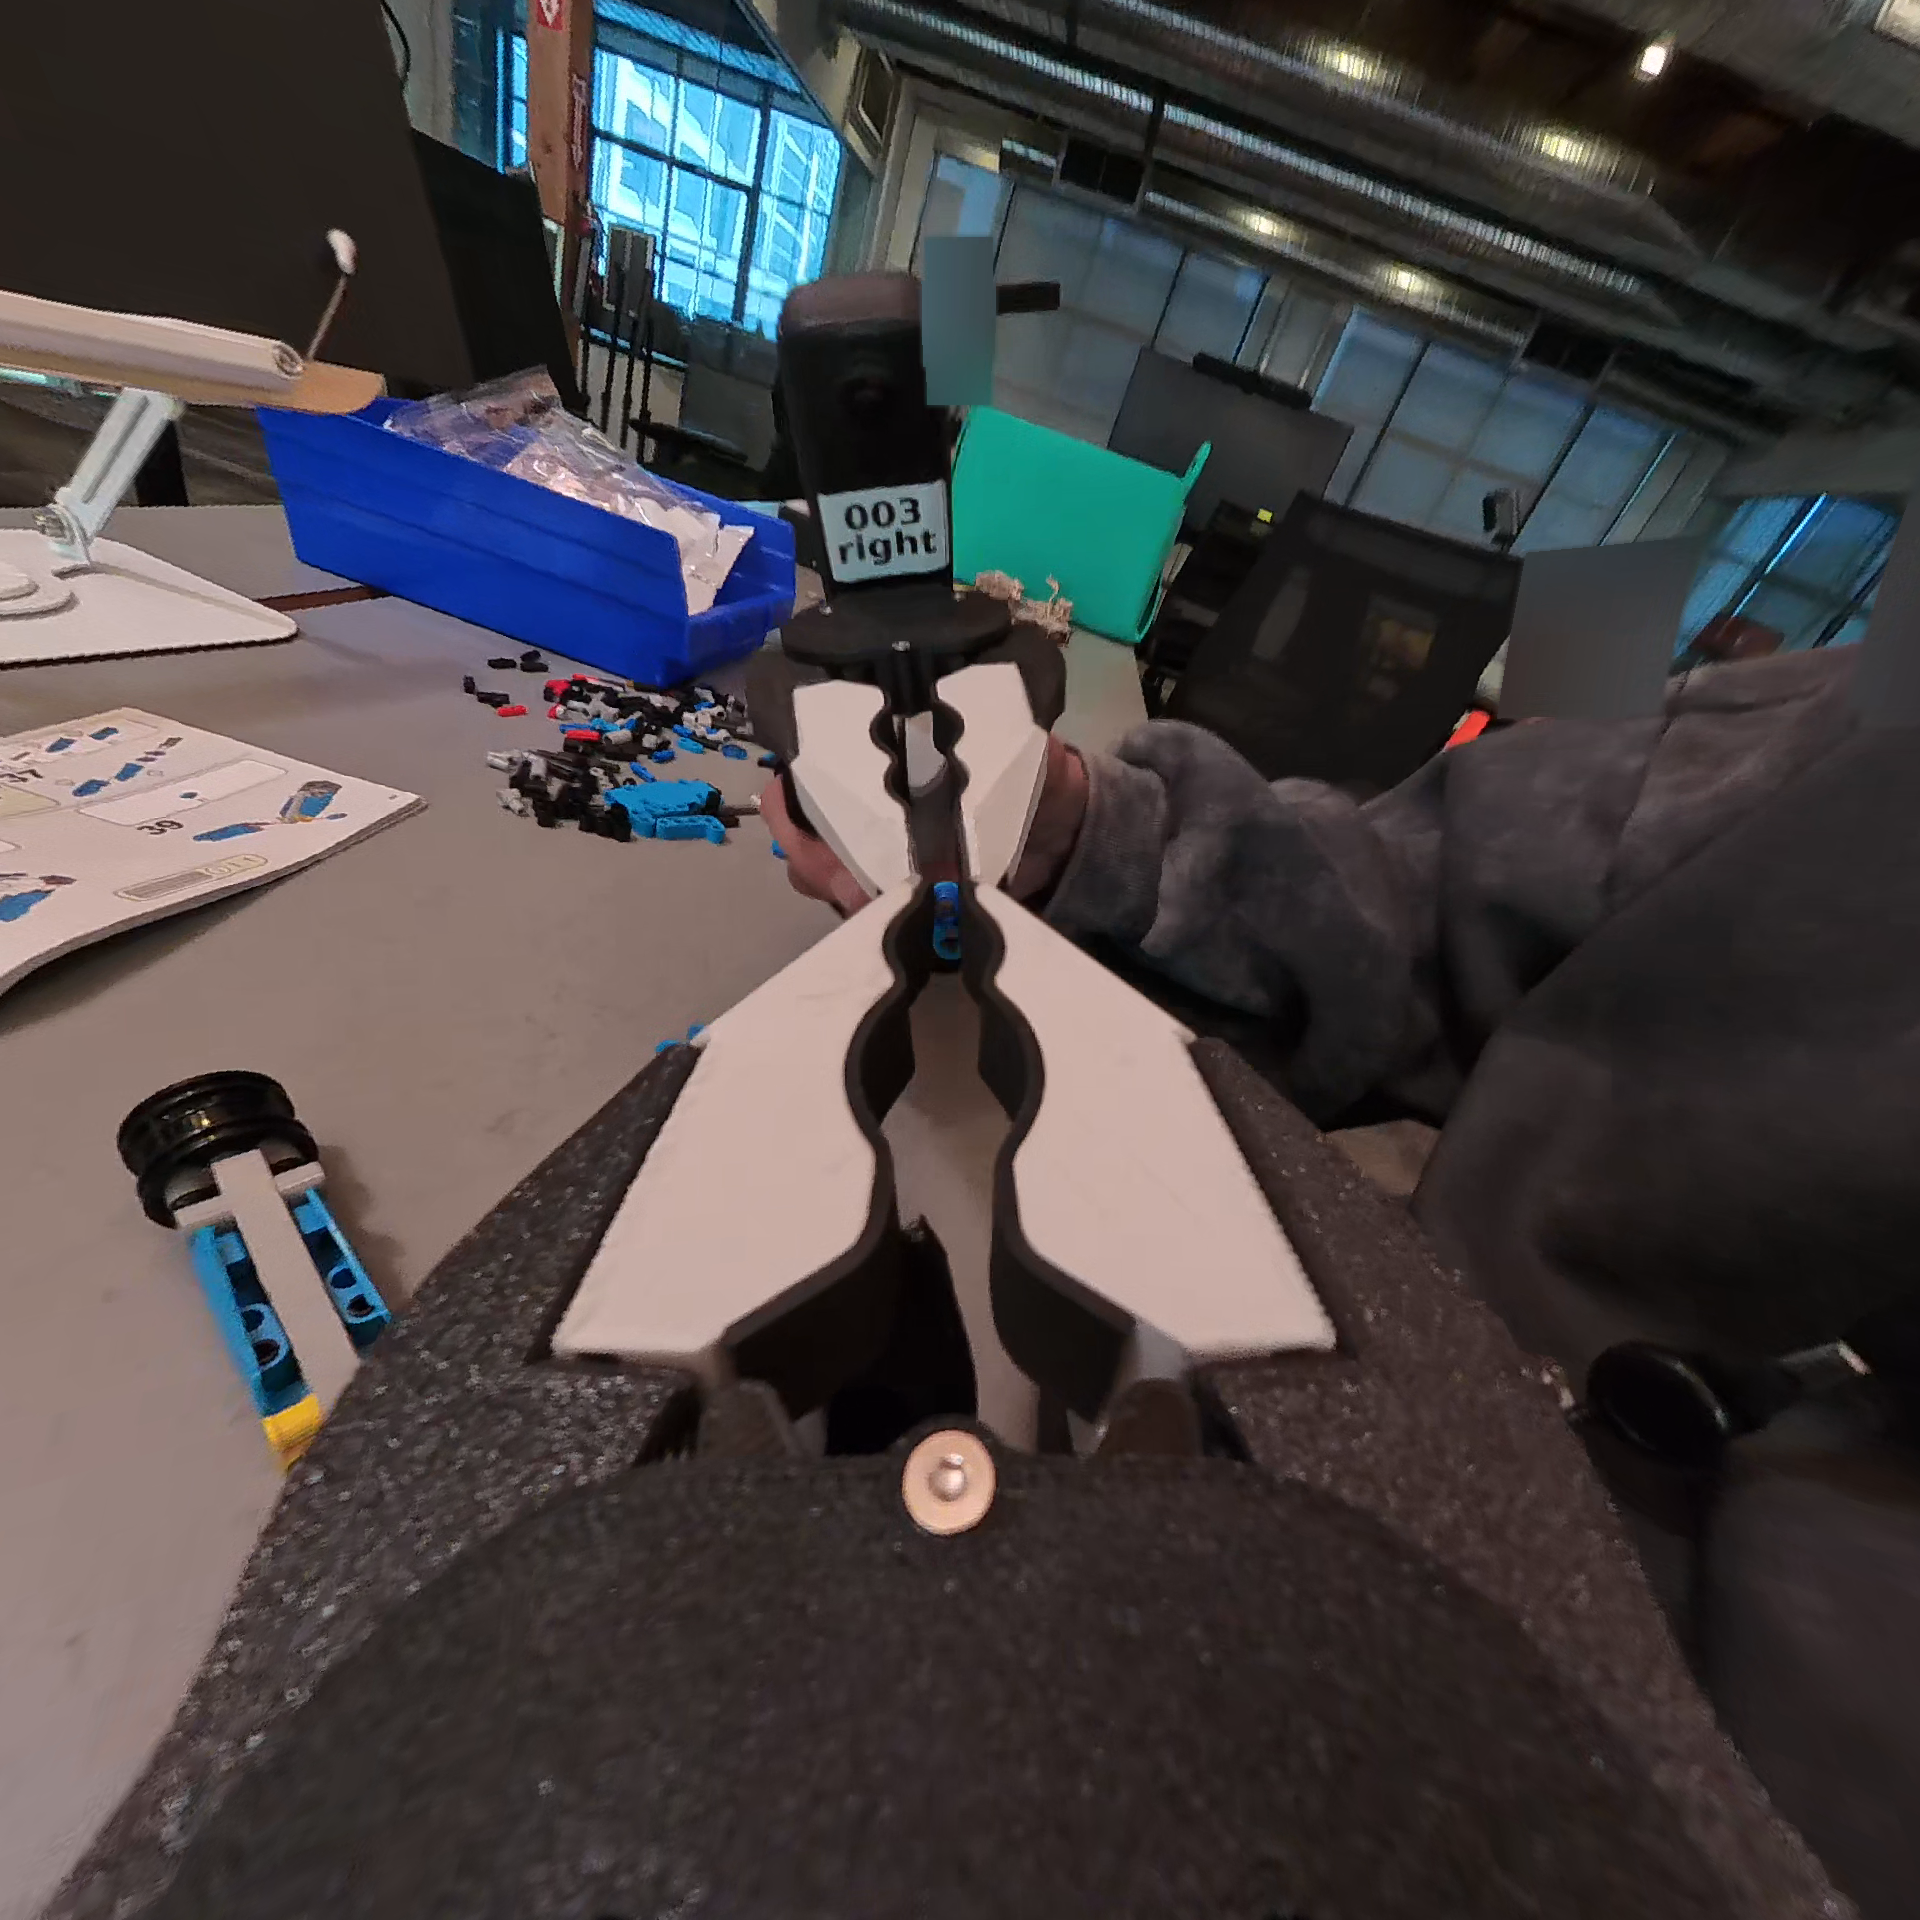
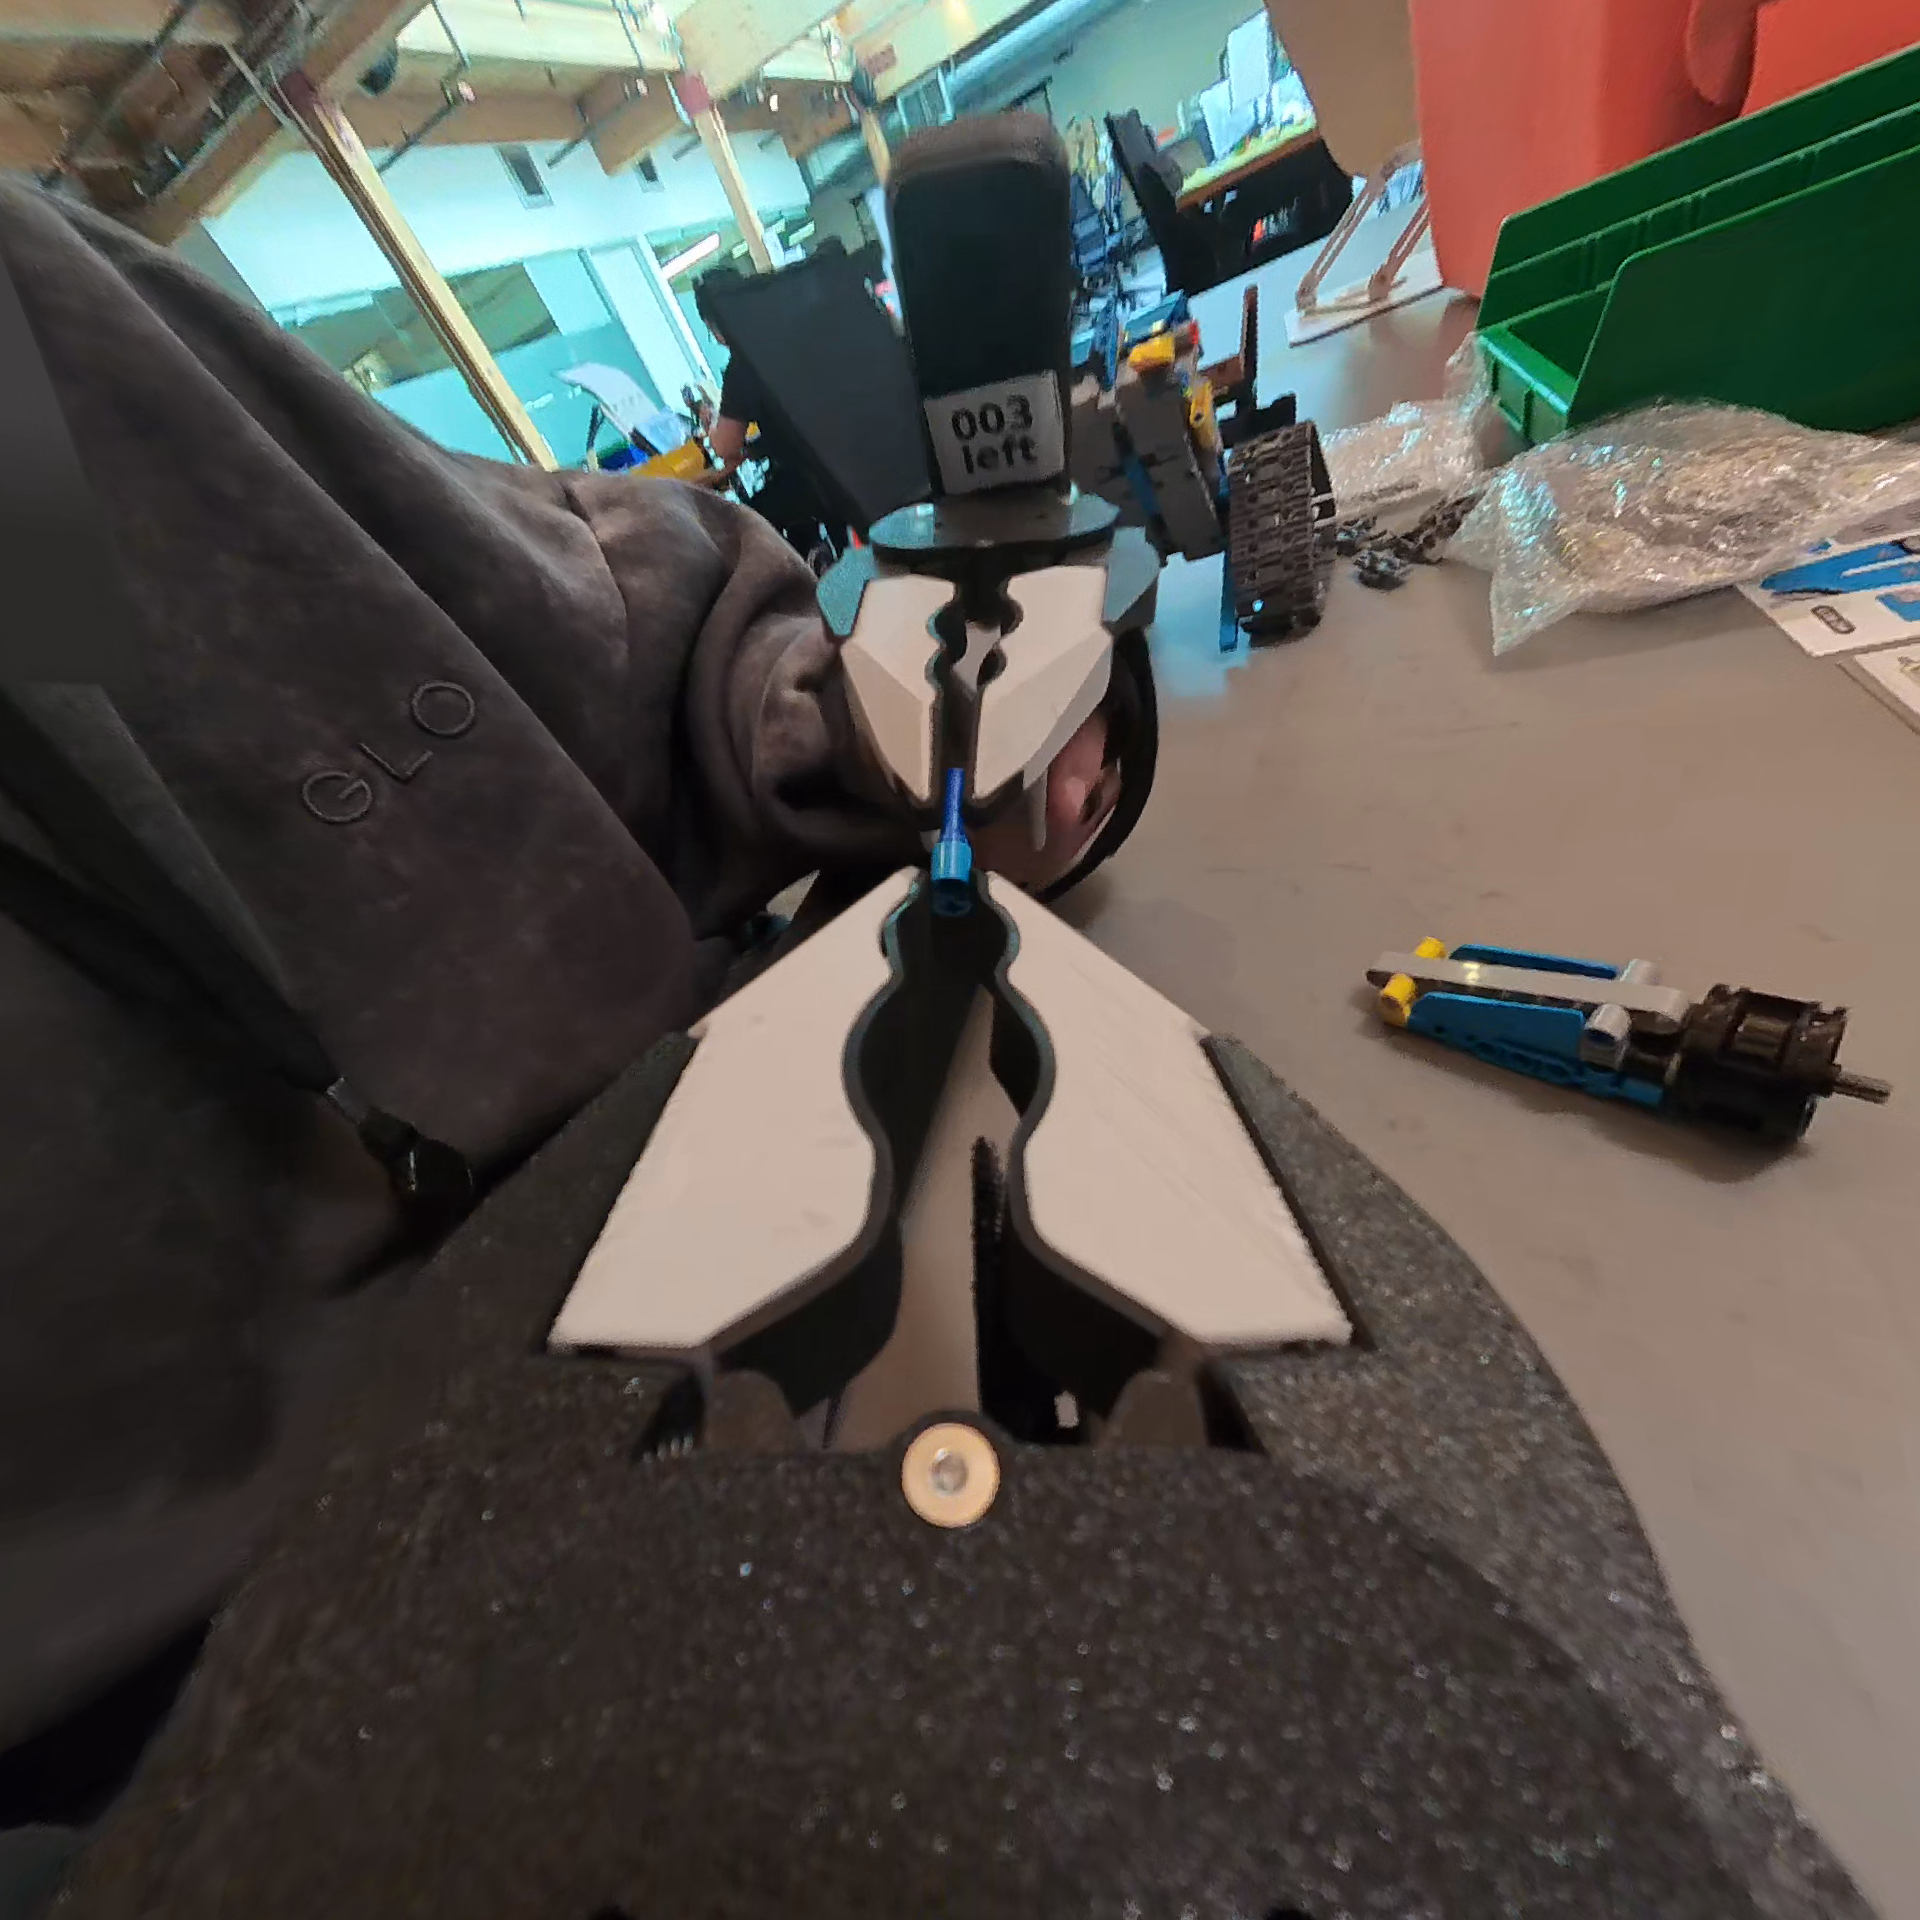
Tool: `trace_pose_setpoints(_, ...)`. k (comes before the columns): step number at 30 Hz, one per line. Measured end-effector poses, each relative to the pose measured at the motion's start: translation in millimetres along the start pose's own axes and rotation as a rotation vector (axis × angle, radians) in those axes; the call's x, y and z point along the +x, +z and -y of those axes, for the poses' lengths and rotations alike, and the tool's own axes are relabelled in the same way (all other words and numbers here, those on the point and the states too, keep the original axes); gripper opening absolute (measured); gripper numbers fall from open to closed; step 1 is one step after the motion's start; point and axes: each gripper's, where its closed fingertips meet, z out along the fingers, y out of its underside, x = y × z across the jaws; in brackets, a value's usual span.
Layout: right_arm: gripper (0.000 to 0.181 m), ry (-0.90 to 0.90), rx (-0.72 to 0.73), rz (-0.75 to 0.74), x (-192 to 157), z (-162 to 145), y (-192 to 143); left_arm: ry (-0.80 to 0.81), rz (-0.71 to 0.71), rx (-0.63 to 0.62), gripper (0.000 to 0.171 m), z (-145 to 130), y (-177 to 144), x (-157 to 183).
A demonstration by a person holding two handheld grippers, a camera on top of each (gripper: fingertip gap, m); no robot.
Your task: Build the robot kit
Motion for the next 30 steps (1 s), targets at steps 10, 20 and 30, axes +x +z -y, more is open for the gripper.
trace_pose_setpoints(10, 0.006, 0.045, -0.009, -0.029, 8.9, -2.9, -8.2, -0.106, -0.013, -0.042, 0.01, -8.5, 7.9, -13.8)
trace_pose_setpoints(20, 0.007, 0.035, -0.277, -0.394, 47.1, -64.2, -70.1, 0.266, 0.029, -0.65, 0.028, -112.0, 12.6, -17.8)
trace_pose_setpoints(30, 0.007, 0.011, -0.196, -0.366, 37.8, -46.8, -62.6, 0.301, 0.102, -0.747, 0.007, -126.3, 14.7, -30.9)
